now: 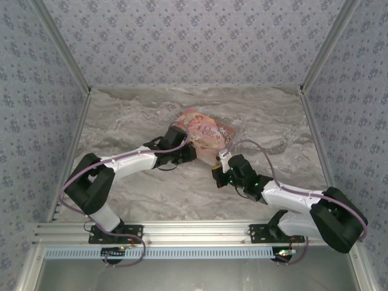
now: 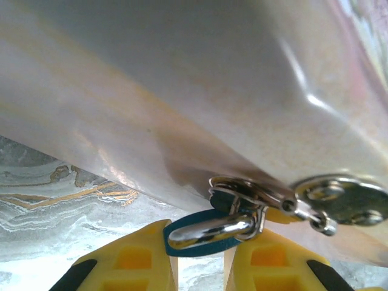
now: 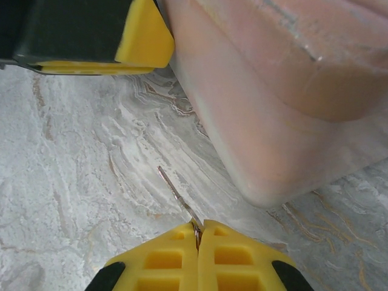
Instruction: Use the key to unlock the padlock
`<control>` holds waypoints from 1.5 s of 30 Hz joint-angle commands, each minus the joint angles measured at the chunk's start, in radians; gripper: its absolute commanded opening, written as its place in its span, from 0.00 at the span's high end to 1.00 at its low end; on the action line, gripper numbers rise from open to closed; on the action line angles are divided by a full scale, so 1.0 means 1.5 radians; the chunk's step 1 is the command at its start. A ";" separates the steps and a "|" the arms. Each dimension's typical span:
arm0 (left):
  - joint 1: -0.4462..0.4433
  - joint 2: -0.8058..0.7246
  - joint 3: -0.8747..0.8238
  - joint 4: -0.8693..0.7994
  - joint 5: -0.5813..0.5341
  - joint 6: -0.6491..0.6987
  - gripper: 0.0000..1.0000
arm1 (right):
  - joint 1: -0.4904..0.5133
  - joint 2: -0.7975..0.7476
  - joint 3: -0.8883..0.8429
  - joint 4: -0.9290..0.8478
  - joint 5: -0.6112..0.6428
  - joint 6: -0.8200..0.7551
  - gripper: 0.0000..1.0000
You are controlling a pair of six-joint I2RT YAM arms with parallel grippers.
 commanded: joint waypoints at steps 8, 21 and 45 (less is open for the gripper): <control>0.000 -0.002 0.006 0.041 -0.032 0.036 0.89 | 0.003 0.003 0.034 0.005 0.023 -0.022 1.00; 0.011 0.074 -0.004 0.060 -0.017 0.075 0.85 | -0.041 -0.093 0.071 -0.054 -0.029 0.021 1.00; 0.011 -0.016 -0.128 0.236 -0.039 0.393 0.23 | -0.154 0.031 0.182 -0.001 -0.178 0.121 1.00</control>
